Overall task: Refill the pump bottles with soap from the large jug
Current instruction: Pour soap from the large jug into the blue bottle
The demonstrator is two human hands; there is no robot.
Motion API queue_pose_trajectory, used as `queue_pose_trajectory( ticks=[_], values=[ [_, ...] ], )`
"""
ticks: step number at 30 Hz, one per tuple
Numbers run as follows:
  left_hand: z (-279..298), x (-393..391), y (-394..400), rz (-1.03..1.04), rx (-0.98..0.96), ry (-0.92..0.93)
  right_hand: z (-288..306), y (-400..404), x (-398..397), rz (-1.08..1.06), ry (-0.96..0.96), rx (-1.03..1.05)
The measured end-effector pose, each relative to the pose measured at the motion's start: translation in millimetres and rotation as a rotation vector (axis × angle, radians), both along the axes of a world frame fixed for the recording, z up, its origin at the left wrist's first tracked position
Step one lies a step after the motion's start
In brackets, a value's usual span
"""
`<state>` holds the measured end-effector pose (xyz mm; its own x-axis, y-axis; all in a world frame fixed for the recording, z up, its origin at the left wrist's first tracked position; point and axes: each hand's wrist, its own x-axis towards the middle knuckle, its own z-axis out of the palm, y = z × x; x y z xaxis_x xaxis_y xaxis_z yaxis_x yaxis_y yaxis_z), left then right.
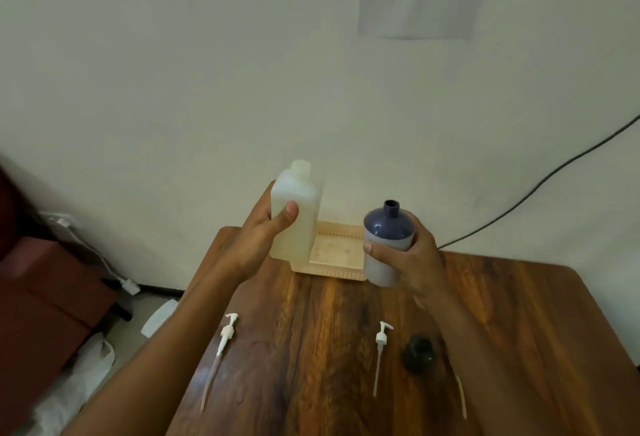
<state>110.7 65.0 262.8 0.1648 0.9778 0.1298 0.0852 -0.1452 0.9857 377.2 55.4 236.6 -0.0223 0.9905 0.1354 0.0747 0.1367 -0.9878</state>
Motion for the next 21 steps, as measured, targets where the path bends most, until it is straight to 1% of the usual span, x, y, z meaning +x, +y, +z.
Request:
queue_pose_trajectory(
  ticks=[3,8,13,21],
  values=[
    [33,11,5,0.006,0.090,0.017,36,0,6,-0.006,0.038,0.057],
    [79,25,8,0.002,0.220,0.095,83,-4,15,-0.008,0.016,0.143],
    [110,36,2,-0.053,0.268,0.226,106,-10,20,0.028,-0.004,0.177],
    [157,48,-6,-0.119,0.363,0.440,144,-18,28,0.029,-0.075,0.251]
  ],
)
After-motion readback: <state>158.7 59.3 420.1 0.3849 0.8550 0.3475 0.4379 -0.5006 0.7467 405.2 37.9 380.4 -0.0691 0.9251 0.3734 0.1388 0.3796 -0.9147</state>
